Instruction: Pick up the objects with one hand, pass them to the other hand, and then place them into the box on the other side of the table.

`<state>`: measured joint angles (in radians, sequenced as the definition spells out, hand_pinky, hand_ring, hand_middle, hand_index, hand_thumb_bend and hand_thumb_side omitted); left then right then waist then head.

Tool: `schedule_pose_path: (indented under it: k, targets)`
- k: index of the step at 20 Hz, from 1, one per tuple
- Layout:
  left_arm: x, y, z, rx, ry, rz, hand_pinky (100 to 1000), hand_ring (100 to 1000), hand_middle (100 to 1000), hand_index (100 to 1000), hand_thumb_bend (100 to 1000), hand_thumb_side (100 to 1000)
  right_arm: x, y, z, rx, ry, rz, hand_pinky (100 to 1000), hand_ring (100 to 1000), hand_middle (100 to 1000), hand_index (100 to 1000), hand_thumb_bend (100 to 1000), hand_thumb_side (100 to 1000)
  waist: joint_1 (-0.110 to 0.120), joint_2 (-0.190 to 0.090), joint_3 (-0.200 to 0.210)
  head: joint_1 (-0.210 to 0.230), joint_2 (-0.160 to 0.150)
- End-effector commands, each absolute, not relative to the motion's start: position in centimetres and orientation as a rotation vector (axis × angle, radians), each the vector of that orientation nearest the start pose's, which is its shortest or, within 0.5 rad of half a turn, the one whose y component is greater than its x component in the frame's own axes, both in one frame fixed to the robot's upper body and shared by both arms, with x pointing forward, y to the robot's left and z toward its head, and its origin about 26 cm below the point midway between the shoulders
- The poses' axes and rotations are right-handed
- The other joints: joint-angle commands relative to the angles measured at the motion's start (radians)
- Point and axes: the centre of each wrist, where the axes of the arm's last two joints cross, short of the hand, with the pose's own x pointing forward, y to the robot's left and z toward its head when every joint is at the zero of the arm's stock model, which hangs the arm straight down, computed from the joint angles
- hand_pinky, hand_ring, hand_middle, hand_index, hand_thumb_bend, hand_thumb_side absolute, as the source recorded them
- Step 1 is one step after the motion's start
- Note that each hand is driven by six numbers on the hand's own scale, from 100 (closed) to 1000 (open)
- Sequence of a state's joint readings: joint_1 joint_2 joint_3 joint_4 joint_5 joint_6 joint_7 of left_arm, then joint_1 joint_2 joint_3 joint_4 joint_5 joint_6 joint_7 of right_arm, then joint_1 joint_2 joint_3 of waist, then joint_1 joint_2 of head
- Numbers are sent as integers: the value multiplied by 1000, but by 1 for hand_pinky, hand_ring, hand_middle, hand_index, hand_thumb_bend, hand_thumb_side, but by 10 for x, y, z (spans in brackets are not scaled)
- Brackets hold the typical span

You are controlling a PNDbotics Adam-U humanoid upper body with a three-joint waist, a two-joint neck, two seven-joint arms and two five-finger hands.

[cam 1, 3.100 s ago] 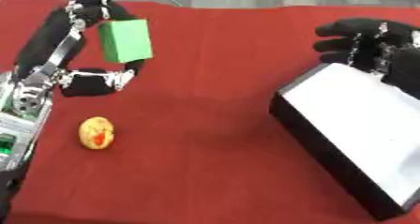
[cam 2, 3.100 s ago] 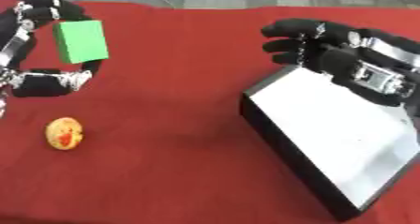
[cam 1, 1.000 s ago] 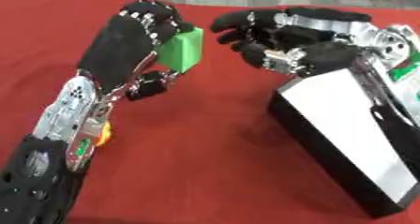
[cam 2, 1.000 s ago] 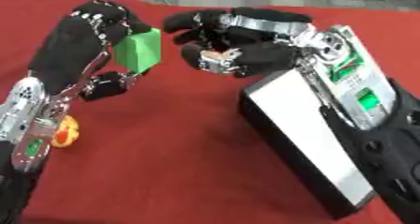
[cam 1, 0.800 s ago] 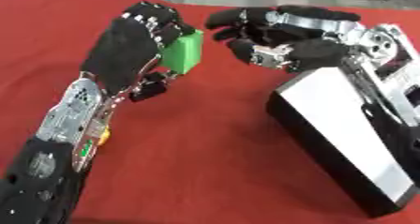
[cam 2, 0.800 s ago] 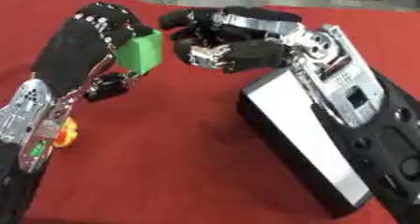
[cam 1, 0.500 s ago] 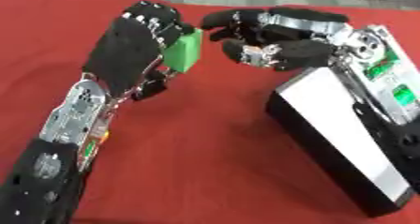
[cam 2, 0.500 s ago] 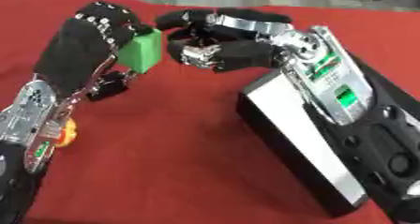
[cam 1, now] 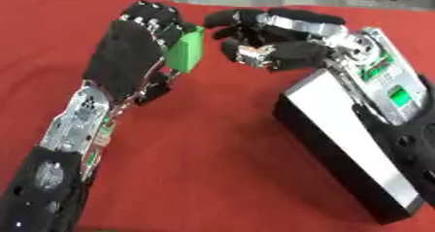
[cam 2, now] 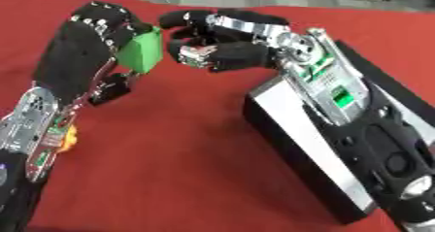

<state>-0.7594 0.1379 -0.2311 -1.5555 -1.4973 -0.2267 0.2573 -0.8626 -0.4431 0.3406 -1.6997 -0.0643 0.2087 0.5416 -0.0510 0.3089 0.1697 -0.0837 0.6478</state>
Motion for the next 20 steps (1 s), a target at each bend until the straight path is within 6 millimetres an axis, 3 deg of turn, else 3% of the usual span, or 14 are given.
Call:
schedule_pose_path:
  k: [1,20]
  targets:
    - [383,119,235,-1562,2410,1188,697,670,520,544,184,100,363,-160,298,166,-1932,1385,1000,1000,1000,1000,100,560,-12,-35,0,-6,-3]
    - [381,108,241,-1537,2411,1088,692,660,511,541,186,100,376,-155,302,142,-1951,1383,1000,1000,1000,1000,100,571,-21,-35,13,-30,-4]
